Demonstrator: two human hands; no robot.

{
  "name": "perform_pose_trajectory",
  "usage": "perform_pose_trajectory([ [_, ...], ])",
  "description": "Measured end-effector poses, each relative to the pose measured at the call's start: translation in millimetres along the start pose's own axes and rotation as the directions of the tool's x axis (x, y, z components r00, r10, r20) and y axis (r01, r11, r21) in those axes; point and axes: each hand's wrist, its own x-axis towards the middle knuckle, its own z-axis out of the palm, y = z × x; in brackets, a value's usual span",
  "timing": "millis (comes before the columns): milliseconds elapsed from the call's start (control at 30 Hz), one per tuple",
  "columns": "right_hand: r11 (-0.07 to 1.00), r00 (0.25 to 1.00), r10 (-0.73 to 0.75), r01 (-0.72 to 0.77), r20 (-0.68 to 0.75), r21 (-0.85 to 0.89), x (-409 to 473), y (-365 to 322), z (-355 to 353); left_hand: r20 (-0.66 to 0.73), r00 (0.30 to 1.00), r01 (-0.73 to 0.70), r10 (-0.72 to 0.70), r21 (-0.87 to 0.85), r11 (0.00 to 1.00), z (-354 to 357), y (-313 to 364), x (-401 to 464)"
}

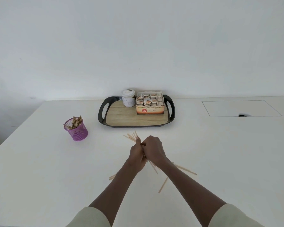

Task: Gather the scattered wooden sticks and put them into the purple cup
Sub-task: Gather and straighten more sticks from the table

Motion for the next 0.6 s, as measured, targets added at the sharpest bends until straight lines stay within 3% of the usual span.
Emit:
perform_pose_trajectory([
  [133, 0.992, 1.0, -0.004, 0.003, 0.004, 0.126, -2.2, 3.2, 5.2, -0.11, 0.993, -0.038, 0.03, -0.07, 0.997, 0.2, 1.3, 3.4],
  [233, 0.983, 0.988, -0.152, 0.147, 0.04, 0.113, -2.6, 9.8, 4.5, -0.24, 0.969, -0.077, 0.052, -0.097, 0.992, -0.5, 2.6, 8.7],
  [333, 0.973, 0.979, -0.183, 0.193, -0.087, 0.126, -0.3, 21.7, 4.3, -0.365, 0.928, -0.133, 0.081, -0.118, 0.984, 0.5, 7.6, 13.6],
  [400, 0.984, 0.976, -0.08, 0.11, -0.201, 0.143, 1.0, 28.8, 5.4, -0.418, 0.904, -0.176, 0.093, -0.165, 0.971, 4.1, 12.3, 14.5],
  [467, 0.967, 0.97, 0.09, -0.031, -0.227, 0.254, 1.0, 34.5, 6.8, -0.448, 0.886, -0.217, 0.117, -0.177, 0.96, 7.2, 15.7, 16.0],
  [533, 0.881, 0.952, 0.267, -0.18, -0.146, 0.439, -2.3, 37.8, 8.4, -0.46, 0.875, -0.243, 0.15, -0.15, 0.958, 10.9, 17.4, 16.0],
  [600, 0.685, 0.923, 0.382, -0.311, 0.039, 0.659, -5.3, 39.1, 11.9, -0.463, 0.863, -0.271, 0.202, -0.088, 0.958, 15.9, 17.3, 14.2],
])
